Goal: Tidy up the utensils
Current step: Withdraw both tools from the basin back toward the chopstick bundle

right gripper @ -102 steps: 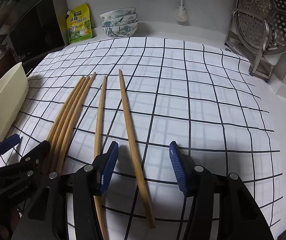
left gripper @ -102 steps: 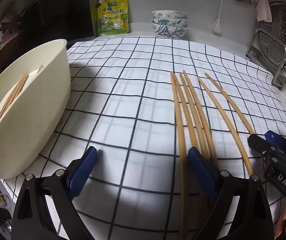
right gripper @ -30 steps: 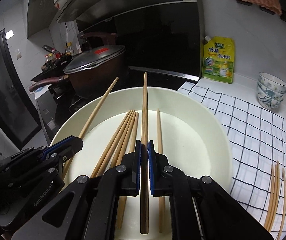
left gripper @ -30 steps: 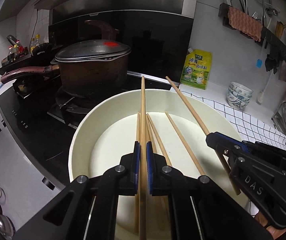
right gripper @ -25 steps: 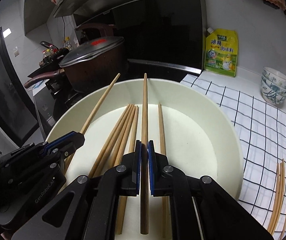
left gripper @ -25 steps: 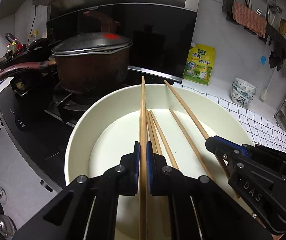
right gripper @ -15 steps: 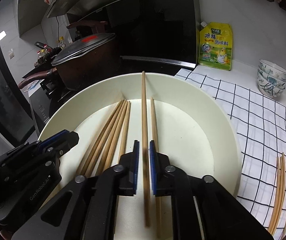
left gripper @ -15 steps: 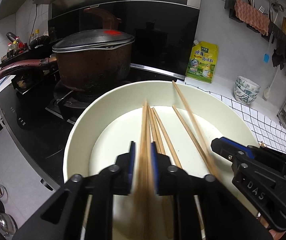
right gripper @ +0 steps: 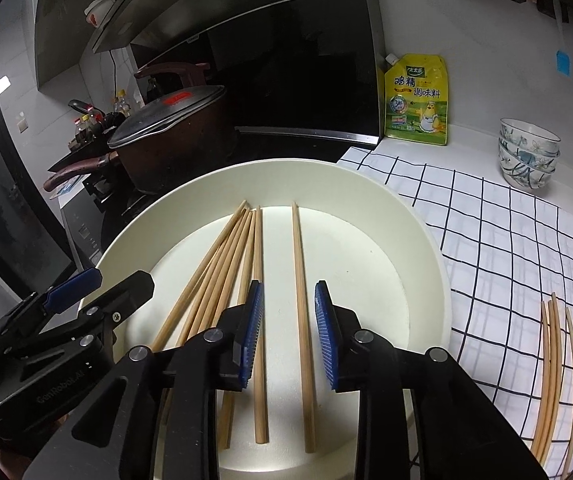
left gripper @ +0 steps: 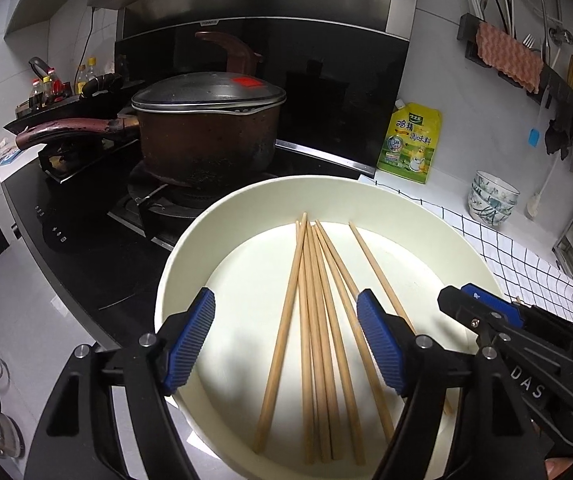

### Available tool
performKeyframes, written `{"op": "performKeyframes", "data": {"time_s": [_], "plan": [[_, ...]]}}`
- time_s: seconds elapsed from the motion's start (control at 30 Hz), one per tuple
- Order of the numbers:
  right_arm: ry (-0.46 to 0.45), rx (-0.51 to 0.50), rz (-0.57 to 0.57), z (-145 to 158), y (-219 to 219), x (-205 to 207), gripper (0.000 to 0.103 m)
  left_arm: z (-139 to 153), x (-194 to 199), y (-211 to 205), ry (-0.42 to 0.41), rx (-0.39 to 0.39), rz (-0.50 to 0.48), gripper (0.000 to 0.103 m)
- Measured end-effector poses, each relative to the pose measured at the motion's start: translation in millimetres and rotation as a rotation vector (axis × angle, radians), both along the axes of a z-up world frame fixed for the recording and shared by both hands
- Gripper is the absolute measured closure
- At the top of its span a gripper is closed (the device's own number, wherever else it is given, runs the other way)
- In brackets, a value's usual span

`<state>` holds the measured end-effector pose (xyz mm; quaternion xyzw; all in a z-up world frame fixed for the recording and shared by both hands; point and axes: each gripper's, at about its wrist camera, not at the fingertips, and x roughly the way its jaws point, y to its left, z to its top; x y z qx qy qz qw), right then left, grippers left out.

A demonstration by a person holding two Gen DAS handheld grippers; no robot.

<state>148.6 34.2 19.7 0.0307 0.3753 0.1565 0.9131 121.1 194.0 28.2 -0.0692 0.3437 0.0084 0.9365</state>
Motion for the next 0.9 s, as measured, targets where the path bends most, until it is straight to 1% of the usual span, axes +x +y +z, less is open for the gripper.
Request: {"op": "performKeyframes", "data": {"time_s": [0.27,0.47,0.6,0.73,0.9], "plan": [[-0.022,0.012,-0.018,8,-15,-19,0.074,6,-15,-11,-0.009,0.01,-0.007,0.029],[-0.034,0.021,-0.04,13,-32,-34,0.072,11,-26,-27,-0.019,0.026,-0.034,0.028],[-0.042,0.02,-0.063,15,-47,-45,0.071,14,-35,-39,-0.028,0.025,-0.05,0.025],[-0.054,0.014,-0.091,18,-65,-56,0.068,17,-42,-57,-0.035,0.026,-0.086,0.022],[-0.059,0.028,-0.116,22,-94,-70,0.066,19,-51,-84,-0.039,0.032,-0.137,0.02]]}}
